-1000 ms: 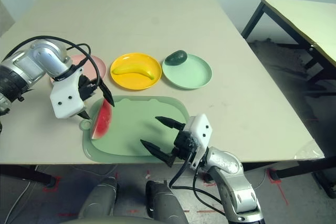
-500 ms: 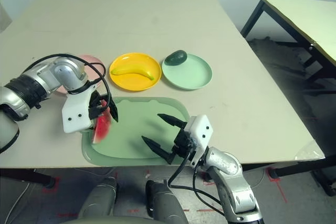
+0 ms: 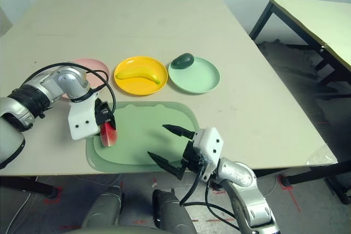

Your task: Place the fruits into color-matched plates.

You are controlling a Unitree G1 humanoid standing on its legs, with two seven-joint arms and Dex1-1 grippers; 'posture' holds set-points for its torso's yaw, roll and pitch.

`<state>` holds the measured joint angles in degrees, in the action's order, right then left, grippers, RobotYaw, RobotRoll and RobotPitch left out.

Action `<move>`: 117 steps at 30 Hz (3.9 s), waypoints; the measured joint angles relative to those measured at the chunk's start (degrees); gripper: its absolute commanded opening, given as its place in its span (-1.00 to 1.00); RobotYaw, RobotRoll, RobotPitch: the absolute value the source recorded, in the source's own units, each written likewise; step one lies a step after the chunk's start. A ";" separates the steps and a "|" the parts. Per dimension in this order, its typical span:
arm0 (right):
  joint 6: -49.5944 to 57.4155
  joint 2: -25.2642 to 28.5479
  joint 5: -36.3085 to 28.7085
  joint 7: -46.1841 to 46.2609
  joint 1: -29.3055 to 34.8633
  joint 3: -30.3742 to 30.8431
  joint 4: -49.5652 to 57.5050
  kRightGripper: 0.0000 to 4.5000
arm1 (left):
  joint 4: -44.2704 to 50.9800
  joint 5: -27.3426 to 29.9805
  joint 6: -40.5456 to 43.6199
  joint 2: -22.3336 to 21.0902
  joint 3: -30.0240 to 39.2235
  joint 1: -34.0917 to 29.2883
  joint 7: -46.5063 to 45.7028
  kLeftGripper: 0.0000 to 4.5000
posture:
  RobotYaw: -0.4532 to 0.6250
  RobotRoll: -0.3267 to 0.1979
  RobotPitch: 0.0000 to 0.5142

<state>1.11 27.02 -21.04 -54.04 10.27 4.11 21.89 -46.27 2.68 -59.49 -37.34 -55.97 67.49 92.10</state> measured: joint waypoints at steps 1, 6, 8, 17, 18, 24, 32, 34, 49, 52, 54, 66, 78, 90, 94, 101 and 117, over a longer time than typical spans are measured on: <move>-0.20 0.20 -0.05 -0.22 0.00 0.13 0.00 1.00 | -0.04 0.01 0.15 0.00 0.02 0.00 0.00 -0.01 | 0.07 0.25 -0.51; -0.91 0.93 -0.37 -0.87 -0.16 1.03 0.16 1.00 | -0.71 0.71 2.00 -0.03 0.70 0.01 0.01 -0.01 | 0.07 0.25 -0.52; -1.43 1.28 -0.37 -1.15 -0.28 1.27 0.25 1.00 | -1.29 3.14 5.31 -0.23 0.98 0.04 0.01 -0.01 | 0.07 0.25 -0.52; -0.05 -1.67 -0.87 4.17 -1.58 1.90 2.20 1.00 | -10.88 5.70 14.28 0.00 10.93 5.43 -0.02 -0.01 | 0.08 0.25 -0.50; 0.23 -2.11 -0.97 4.84 -1.59 1.90 2.49 1.00 | -12.21 4.93 14.29 -0.07 11.79 5.91 -0.08 -0.01 | 0.09 0.25 -0.50; 1.79 -5.95 -1.07 10.10 -2.48 2.71 3.64 1.00 | -24.08 -8.99 14.20 -3.44 15.69 10.13 -10.84 -0.01 | 0.09 0.25 -0.50; 2.20 -5.67 -0.93 10.90 -3.05 3.86 3.66 1.00 | -30.18 -28.68 19.33 -3.31 14.88 10.56 -38.46 -0.01 | 0.06 0.25 -0.51; 2.20 -5.47 -0.92 11.08 -3.10 3.79 3.65 1.00 | -30.53 -31.45 20.51 -2.77 14.83 10.57 -42.47 -0.01 | 0.05 0.25 -0.51; 2.37 -3.82 -0.61 12.88 -1.21 3.74 4.39 1.00 | -31.84 -38.52 23.78 0.62 17.39 8.22 -49.75 0.75 | 0.02 0.25 -0.52; 2.37 -3.68 -0.61 13.08 -1.21 3.74 4.39 1.00 | -31.84 -38.63 23.77 0.62 17.97 8.22 -49.66 0.98 | 0.03 0.25 -0.52; 2.38 -3.68 -0.61 13.10 -1.31 3.74 4.38 1.00 | -31.84 -38.63 23.73 0.60 18.74 8.23 -49.59 0.98 | 0.04 0.25 -0.52; 4.46 -2.59 0.11 15.32 -9.57 0.57 -0.49 1.00 | -31.56 -29.14 22.64 -1.62 32.29 8.77 -38.95 0.98 | 0.11 0.25 -0.51; 13.64 4.00 -1.10 19.98 -36.66 -11.67 -17.34 1.00 | -25.28 -5.38 36.08 -1.07 55.16 3.71 -22.88 0.98 | 0.23 0.25 -0.50; 21.97 14.66 -1.23 30.59 -39.86 -29.56 -35.01 1.00 | -9.47 9.11 52.06 -2.94 69.82 -14.15 -32.68 0.98 | 0.28 0.25 -0.44; 30.28 14.09 -4.94 34.40 -33.14 -34.86 -25.78 1.00 | 1.87 12.94 58.19 -3.03 72.74 -22.12 -35.79 0.98 | 0.31 0.25 -0.40; 41.54 16.32 -14.21 42.83 -32.56 -47.91 -3.08 1.00 | 17.38 17.83 67.60 -3.40 75.37 -33.37 -40.38 0.98 | 0.26 0.25 -0.35; 50.61 0.11 -43.42 40.85 5.45 -49.95 23.50 1.00 | 21.72 19.57 70.82 -2.00 74.97 -36.30 -42.64 0.98 | 0.23 0.25 -0.34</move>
<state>51.72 27.13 -64.46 -13.20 15.73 -45.84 45.39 -24.55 22.25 11.33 -39.34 19.00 31.18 49.46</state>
